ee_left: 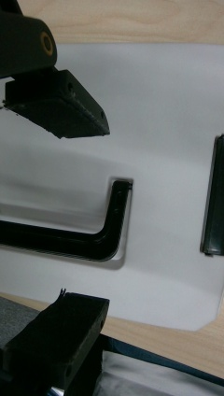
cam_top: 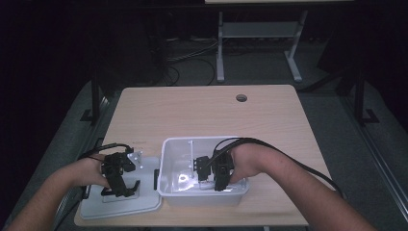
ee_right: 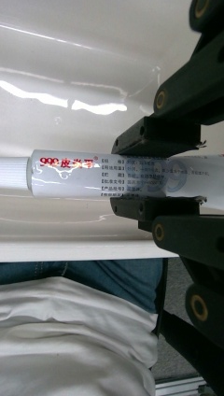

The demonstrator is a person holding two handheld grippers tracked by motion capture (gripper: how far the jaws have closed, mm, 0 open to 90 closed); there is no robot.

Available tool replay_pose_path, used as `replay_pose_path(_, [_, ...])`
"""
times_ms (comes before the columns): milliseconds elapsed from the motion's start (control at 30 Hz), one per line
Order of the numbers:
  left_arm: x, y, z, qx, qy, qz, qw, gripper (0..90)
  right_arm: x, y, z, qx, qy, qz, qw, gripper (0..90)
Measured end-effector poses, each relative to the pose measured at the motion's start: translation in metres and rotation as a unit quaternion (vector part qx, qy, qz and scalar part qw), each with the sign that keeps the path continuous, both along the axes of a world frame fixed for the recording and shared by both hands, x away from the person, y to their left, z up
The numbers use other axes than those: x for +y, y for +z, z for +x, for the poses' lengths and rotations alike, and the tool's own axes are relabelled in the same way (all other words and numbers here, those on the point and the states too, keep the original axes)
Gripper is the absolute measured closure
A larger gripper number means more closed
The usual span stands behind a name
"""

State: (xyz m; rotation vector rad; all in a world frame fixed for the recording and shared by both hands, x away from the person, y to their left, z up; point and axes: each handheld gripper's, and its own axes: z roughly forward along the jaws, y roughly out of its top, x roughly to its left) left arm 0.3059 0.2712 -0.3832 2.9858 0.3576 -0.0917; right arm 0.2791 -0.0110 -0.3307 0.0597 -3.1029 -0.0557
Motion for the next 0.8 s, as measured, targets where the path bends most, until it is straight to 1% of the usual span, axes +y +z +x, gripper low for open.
replay_pose_path(200, [-0.002, -0.001, 0.001, 0.001, -0.002, 0.000, 1.0000, 13.6, 0.001, -0.004, 0.001, -0.002, 0.005, 0.003, 1.0000, 70.6])
replay_pose_path(233, [-0.002, -0.001, 0.001, 0.002, -0.002, 0.000, 1.0000, 13.5, 0.002, -0.004, 0.000, -0.001, 0.002, 0.003, 1.0000, 70.6])
replay_pose_path(300, [-0.001, -0.002, 0.001, 0.002, -0.001, 0.000, 1.0000, 13.5, 0.003, -0.006, 0.001, -0.001, 0.004, 0.001, 1.0000, 70.6])
replay_pose_path(400, [0.000, -0.001, 0.001, 0.001, 0.000, -0.003, 1.0000, 13.6, 0.004, -0.008, 0.001, 0.001, 0.007, 0.002, 1.0000, 70.6])
replay_pose_path(800, [0.001, -0.001, 0.000, 0.000, 0.001, -0.006, 1.0000, 13.6, 0.008, -0.020, 0.004, 0.000, 0.011, -0.009, 0.9999, 70.6])
